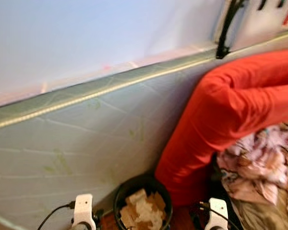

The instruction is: Clean up the room

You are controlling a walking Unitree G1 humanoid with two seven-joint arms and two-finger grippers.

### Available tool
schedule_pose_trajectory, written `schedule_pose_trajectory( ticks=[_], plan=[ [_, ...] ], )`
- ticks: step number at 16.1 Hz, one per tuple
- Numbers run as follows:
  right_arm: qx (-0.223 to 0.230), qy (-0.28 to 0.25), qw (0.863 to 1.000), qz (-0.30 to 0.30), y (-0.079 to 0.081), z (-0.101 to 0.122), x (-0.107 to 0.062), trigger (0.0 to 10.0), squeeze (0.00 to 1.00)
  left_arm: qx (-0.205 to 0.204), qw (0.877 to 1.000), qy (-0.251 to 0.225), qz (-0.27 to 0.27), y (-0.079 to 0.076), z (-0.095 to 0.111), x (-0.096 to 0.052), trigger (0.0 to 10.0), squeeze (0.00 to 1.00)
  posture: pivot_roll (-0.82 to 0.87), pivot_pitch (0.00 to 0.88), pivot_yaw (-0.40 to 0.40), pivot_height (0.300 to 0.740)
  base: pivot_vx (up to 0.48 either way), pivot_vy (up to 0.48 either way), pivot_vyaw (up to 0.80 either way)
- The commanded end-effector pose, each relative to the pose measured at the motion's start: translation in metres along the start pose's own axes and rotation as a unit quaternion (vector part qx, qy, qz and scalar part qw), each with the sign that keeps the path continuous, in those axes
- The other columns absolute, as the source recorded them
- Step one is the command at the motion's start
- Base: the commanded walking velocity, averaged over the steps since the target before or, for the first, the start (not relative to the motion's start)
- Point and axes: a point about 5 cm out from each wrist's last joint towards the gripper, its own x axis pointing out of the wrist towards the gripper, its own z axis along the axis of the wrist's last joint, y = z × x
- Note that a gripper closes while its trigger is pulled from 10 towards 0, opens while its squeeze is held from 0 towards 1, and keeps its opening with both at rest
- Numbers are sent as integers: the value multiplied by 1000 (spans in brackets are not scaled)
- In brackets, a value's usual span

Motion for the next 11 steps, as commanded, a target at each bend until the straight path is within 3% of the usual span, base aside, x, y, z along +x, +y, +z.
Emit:
schedule_pose_trajectory(
  ticks=[1,4,11],
  plan=[
    [-1,6,1000,-1,-1,-2,0,10000,0,-2,1000,7,3,2,-4,-1,10000,0,90,4,-25,740,0,0,-744],
    [1,3,1000,1,1,-1,0,10000,0,1,1000,13,3,4,-6,-2,10000,0,87,0,-18,740,0,0,-740],
    [0,-2,1000,3,3,1,1,10000,0,1,1000,5,2,3,-1,0,10000,0,100,2,-24,740,0,0,0]
  ],
)
